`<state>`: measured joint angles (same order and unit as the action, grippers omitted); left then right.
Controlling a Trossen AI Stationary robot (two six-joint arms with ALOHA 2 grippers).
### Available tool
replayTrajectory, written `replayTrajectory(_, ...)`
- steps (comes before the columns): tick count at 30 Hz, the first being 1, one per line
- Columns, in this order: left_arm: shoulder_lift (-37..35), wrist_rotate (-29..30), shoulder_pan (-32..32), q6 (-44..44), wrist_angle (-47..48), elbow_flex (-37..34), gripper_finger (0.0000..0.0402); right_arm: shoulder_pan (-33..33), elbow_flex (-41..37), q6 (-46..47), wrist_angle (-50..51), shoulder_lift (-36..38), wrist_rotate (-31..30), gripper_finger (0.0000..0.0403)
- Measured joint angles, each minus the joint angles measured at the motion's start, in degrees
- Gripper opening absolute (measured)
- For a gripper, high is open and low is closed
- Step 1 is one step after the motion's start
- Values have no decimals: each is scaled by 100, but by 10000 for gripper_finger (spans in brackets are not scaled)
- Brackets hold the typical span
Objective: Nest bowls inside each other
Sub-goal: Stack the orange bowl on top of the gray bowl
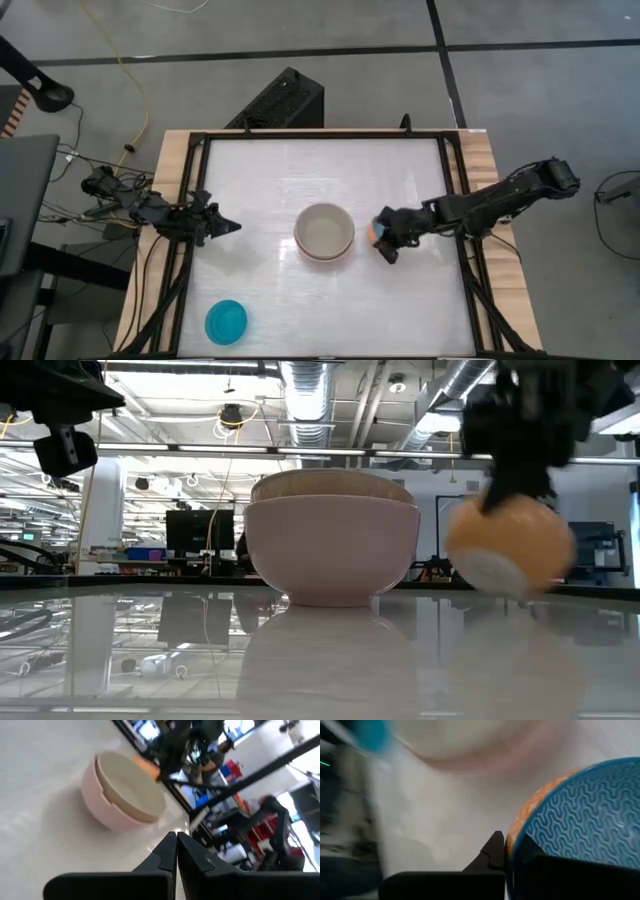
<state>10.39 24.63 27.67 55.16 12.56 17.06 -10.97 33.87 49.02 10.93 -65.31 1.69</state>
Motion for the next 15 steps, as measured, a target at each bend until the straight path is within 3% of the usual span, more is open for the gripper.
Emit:
replayTrajectory(9, 644, -145, 1, 255, -27, 0, 0, 496, 7, -805, -1357, 545, -454, 0)
replayTrajectory(13, 932, -141, 1, 297, -117, 0, 0, 601, 38, -1291, -2388, 552, -463, 0)
replayTrajectory(15, 1060, -98, 1, 297, -197, 1, 0, 599, 298, -1463, -2346, 436, -457, 0)
